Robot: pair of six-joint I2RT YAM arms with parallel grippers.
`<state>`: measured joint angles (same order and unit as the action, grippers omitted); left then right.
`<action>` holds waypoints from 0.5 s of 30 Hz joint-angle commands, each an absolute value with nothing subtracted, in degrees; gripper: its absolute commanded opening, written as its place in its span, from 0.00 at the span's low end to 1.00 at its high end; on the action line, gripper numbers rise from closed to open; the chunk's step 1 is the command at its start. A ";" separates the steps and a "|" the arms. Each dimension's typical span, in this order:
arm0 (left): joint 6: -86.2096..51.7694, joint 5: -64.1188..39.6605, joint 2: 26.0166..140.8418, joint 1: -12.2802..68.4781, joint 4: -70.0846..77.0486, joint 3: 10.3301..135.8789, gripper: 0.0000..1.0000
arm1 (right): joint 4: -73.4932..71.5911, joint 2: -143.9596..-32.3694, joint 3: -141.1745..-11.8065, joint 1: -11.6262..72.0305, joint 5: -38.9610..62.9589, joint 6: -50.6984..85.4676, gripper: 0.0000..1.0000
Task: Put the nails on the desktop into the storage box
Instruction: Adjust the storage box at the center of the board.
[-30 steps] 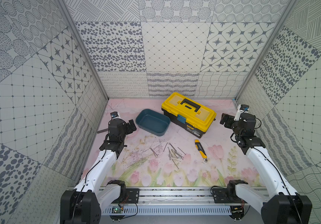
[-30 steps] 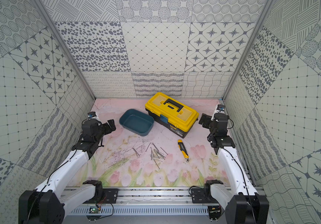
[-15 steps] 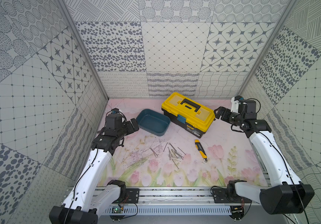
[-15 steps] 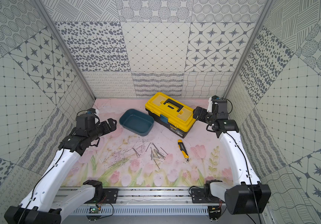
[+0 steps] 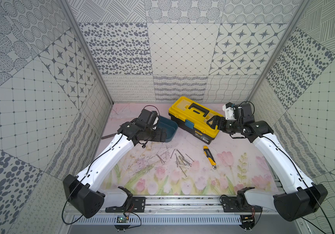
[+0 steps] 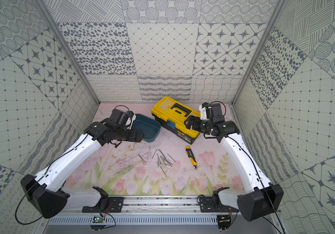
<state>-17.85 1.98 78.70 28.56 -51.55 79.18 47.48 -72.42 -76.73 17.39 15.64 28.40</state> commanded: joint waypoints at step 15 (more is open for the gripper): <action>-9.06 6.43 107.94 35.11 -51.86 93.51 0.79 | 48.16 -64.44 -70.67 20.57 16.66 41.42 0.97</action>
